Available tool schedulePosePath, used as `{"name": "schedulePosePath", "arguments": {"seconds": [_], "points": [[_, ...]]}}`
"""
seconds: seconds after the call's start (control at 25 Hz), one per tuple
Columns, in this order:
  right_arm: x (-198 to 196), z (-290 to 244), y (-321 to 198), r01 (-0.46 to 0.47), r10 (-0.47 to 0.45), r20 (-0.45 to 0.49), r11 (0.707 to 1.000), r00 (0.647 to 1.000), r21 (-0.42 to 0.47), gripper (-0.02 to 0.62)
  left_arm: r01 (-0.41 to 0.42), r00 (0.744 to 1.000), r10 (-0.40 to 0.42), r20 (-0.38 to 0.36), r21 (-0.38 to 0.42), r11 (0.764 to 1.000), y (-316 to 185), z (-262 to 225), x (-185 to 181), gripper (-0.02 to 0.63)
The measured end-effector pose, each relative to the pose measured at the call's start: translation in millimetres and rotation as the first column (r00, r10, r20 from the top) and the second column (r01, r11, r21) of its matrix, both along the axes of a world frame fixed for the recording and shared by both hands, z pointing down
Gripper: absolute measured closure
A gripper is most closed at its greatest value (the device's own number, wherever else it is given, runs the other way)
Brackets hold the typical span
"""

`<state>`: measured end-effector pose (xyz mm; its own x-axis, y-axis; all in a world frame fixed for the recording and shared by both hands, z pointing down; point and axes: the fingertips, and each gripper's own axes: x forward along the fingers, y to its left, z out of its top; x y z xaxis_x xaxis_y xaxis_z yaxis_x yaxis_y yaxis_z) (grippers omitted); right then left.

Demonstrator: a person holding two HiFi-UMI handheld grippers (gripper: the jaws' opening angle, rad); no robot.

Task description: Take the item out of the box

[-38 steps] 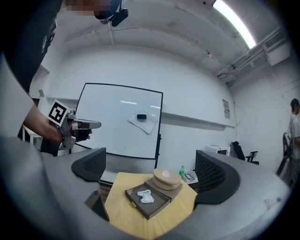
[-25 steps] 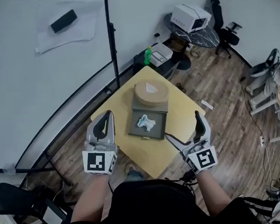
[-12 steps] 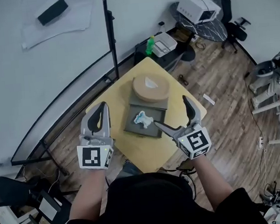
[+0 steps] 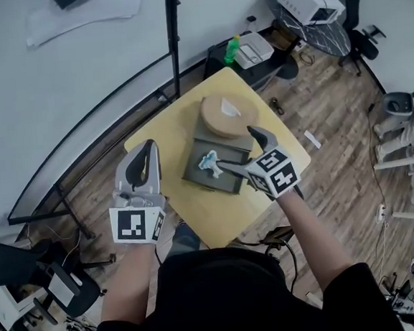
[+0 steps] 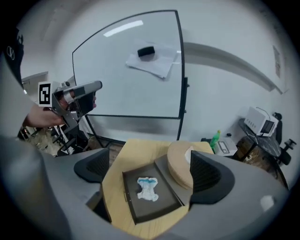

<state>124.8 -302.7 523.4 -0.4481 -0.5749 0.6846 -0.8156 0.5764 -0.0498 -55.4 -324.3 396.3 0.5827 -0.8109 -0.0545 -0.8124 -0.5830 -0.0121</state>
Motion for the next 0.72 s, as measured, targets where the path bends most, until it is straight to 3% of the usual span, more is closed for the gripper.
{"name": "schedulePosePath", "arguments": {"seconds": [0.16, 0.4, 0.6, 0.72], "points": [[-10.0, 42.3, -4.2, 0.043, -0.056, -0.07, 0.983, 0.996, -0.181, 0.048, 0.011, 1.0, -0.011, -0.008, -0.023, 1.0, -4.9, 13.8, -2.5, 0.606], [-26.5, 88.3, -7.4, 0.096, -0.152, -0.138, 0.934, 0.979, -0.343, 0.052, 0.026, 1.0, -0.026, -0.003, -0.046, 0.999, -10.0, 28.1, -7.9, 0.606], [-36.5, 133.3, -2.4, 0.118, -0.217, -0.16, 0.873, 0.963, -0.474, 0.054, 0.038, 0.999, -0.039, -0.003, -0.067, 0.997, -15.3, 40.8, -11.4, 0.606], [-29.9, 162.5, 10.0, 0.089, -0.235, -0.187, 0.816, 0.954, -0.571, 0.062, 0.041, 0.999, -0.041, 0.001, -0.074, 0.996, -15.8, 45.7, -11.2, 0.606]]}}
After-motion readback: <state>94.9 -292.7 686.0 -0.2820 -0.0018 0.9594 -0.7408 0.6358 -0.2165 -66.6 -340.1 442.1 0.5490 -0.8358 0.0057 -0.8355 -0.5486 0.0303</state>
